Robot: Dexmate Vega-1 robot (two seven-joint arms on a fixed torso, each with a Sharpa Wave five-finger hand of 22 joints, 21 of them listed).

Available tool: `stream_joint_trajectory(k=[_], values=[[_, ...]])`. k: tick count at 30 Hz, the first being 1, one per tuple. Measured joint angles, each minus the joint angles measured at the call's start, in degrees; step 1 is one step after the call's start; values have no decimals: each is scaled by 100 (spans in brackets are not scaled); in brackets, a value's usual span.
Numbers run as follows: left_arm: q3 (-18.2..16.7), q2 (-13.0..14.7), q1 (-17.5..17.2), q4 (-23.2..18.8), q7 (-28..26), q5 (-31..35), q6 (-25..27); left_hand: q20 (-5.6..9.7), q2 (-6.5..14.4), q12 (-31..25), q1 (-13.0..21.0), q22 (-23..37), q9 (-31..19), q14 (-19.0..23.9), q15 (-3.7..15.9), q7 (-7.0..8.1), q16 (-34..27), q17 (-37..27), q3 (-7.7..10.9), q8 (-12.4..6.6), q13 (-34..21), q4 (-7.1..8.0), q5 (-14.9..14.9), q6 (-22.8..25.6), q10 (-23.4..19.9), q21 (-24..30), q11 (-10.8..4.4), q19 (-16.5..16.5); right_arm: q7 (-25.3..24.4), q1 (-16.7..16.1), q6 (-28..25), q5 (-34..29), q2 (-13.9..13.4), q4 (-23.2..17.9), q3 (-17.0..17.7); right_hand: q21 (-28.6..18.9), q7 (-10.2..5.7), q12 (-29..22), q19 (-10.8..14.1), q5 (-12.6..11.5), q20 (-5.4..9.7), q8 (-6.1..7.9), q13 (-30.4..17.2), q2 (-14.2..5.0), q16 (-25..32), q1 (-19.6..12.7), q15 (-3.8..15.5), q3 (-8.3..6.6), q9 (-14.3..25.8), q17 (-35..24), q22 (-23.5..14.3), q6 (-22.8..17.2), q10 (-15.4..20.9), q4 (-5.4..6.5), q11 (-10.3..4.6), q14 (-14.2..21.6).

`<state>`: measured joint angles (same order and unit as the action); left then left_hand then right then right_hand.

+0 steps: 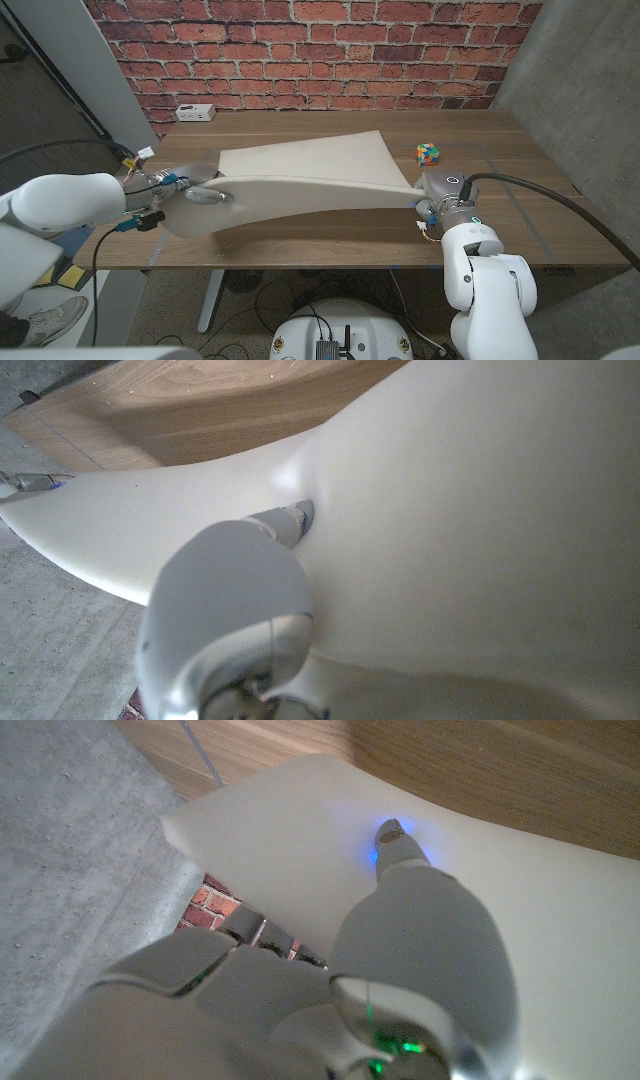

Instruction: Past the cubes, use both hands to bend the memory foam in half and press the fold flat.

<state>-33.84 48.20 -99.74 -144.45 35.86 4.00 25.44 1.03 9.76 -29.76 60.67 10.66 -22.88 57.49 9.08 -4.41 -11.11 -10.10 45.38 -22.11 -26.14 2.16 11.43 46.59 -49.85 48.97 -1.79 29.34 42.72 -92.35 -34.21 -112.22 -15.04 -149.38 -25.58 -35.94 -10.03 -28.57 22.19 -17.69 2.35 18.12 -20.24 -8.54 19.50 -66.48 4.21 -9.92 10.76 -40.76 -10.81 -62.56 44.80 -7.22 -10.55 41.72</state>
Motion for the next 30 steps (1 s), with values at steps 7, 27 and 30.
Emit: stream_joint_trajectory(k=[7,27,30], values=[[-38,-63,95,72,113,-101,-161,-34,0,0,0,0,9,1,0,0,0,0,29,33,-30,-18,-6,0,0,82,0,35,242,-321,327,-318,539,-381,20,0,1,44,1,40,0,-43,-11,-52,-23,-52,-22,5,10,-10,0,0,-31,-2,-31,-21],[286,484,927,867,301,-694,-173,-83,1,-31,1,1,59,35,-32,-19,-38,0,78,121,-61,-63,3,18,-1,158,1,84,1069,643,1098,781,849,-131,723,0,85,128,1,40,0,-116,-64,-89,-110,-89,-42,44,37,0,1,22,-154,35,-30,-102],[485,776,1247,1077,337,-919,-126,-83,1,-84,1,1,60,64,-61,-20,-38,0,78,121,-61,-63,3,18,-2,177,2,84,1317,981,1139,977,784,56,806,0,116,128,2,40,0,-133,-64,-89,-110,-89,-41,44,40,0,2,-8,-174,35,-10,-102]])
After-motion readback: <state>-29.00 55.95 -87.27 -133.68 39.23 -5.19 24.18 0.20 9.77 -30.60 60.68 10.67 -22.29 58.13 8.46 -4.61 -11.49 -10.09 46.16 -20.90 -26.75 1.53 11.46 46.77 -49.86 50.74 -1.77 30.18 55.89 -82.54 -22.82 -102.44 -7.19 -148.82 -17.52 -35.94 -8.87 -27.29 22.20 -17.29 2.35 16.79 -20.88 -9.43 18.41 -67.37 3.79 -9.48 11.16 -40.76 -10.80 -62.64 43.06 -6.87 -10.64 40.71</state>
